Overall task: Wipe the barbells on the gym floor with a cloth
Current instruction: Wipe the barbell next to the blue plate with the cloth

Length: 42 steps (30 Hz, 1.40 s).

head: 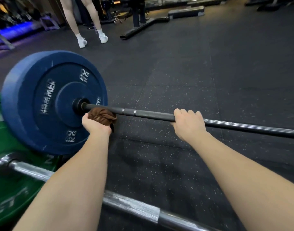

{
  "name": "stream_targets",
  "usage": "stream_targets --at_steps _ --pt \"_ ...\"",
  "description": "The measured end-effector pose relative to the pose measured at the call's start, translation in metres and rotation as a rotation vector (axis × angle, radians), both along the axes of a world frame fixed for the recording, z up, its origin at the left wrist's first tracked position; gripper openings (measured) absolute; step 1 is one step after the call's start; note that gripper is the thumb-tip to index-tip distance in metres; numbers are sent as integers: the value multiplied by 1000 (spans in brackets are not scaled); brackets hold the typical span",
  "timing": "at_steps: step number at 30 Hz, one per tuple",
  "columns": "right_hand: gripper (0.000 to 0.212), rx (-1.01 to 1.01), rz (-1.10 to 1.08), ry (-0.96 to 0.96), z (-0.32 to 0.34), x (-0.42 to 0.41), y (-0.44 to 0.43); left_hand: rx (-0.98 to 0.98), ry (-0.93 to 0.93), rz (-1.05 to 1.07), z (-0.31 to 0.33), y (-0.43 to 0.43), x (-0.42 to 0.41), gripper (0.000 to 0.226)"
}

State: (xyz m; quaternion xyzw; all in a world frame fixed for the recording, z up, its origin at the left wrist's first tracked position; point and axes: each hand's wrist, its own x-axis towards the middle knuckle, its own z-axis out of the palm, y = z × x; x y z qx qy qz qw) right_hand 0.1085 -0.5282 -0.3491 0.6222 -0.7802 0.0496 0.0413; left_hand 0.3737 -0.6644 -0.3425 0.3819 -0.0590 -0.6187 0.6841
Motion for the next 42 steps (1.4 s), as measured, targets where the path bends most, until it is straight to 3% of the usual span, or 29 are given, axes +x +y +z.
stream_targets --at_steps 4,9,16,22,26,31,37,39,42 --pt "25 -27 -10 14 -3 0 -1 34 8 85 10 -7 9 40" --pt "26 -21 -19 34 -5 0 -1 54 30 32 -7 -2 5 28" --pt "23 -15 -12 26 -3 1 0 49 129 -120 -23 33 -41 42" --pt "25 -34 -15 30 -3 0 1 104 -46 -96 -20 24 -24 52" --pt "22 -35 -15 27 -5 1 0 76 -110 -109 -16 9 -4 34" --pt "23 -45 -20 36 -5 1 1 87 20 -138 -15 15 -6 41" --pt "22 -47 -25 57 -5 3 1 75 15 -303 -24 36 -46 30" --pt "22 -46 -27 59 -4 3 1 80 19 -397 -33 44 -61 46" --pt "21 -40 -28 61 -5 2 1 88 84 -404 -39 50 -68 42"
